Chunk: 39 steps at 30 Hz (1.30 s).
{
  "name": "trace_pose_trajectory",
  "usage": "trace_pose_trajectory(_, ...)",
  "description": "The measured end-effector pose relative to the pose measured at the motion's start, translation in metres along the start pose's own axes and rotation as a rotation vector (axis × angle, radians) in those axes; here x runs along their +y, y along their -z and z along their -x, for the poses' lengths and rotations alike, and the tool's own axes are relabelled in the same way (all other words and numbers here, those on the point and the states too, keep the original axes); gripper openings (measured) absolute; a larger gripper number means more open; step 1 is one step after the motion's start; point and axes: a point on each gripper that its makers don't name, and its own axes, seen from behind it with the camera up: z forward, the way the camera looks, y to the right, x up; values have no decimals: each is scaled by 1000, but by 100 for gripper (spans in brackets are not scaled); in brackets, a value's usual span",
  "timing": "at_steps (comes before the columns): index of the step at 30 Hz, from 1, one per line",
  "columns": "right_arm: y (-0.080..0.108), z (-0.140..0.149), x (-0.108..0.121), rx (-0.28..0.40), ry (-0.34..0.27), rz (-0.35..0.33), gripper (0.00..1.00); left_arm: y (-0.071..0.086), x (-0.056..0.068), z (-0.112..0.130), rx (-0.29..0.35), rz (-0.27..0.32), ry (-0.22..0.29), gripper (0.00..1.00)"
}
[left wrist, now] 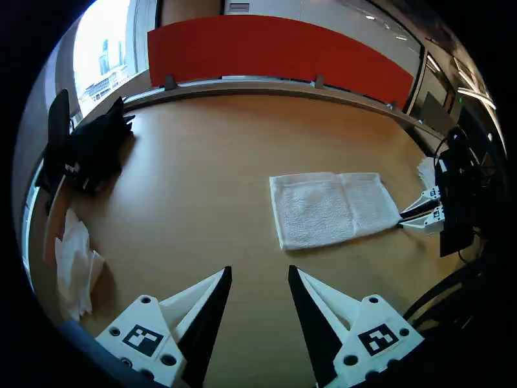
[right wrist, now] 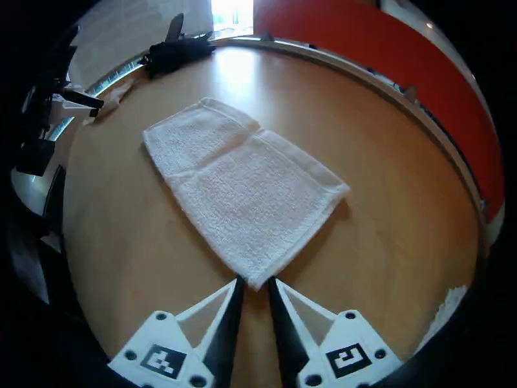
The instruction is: Fold towel
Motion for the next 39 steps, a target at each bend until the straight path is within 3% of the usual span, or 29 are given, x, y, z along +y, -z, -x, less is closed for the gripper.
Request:
trace_pose_trajectory(5,1,-4,-1,14,4,1,5,0,-3,1,-1,-4,4,64)
trace_pose_trajectory(18,11,-25,2,50,35,32,4,0,-4,0,0,-6,5,64)
trace_pose_trajectory(39,72,-103,27,193,106,126,4,1,-6,-7,12,-11,4,64)
